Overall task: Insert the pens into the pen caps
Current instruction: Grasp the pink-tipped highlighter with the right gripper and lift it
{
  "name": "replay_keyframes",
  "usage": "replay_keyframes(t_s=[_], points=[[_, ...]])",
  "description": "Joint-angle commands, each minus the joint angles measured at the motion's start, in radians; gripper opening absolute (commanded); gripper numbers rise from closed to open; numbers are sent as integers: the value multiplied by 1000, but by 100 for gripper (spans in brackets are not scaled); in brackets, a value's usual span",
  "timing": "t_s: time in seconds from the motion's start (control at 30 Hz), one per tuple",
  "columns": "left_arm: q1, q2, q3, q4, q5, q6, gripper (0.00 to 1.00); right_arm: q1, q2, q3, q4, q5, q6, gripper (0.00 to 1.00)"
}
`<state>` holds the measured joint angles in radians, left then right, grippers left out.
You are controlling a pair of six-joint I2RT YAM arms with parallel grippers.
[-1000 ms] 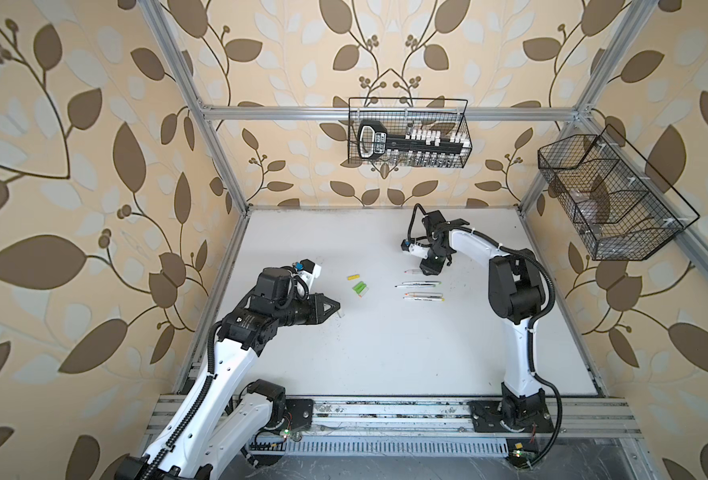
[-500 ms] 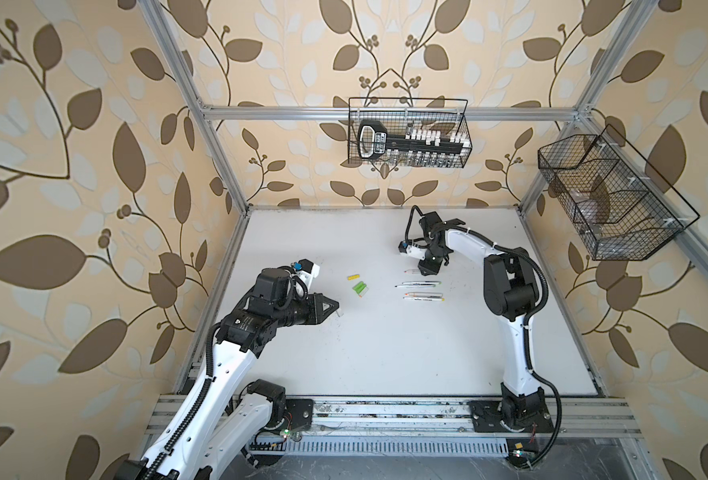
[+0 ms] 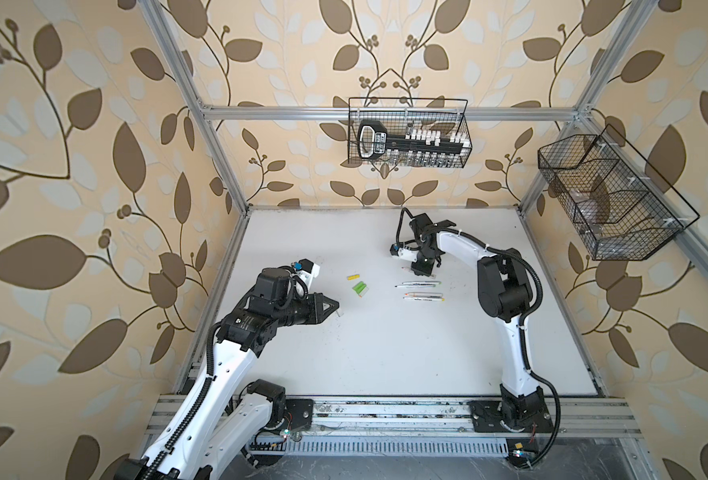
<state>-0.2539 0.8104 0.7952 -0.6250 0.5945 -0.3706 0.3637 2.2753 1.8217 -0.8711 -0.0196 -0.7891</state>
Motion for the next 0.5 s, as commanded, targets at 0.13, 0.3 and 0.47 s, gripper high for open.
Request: replay_keyframes(t_s=[0.13, 0.3, 0.47], points=[[12, 25, -10, 157, 6, -87, 0, 36, -76, -128, 160, 91, -12, 14], [12, 29, -34, 301, -51, -138, 0, 76, -205, -213, 275, 121, 8, 13], [13, 63, -23, 365, -75, -129, 0, 123, -338, -295, 326, 82, 103, 12]])
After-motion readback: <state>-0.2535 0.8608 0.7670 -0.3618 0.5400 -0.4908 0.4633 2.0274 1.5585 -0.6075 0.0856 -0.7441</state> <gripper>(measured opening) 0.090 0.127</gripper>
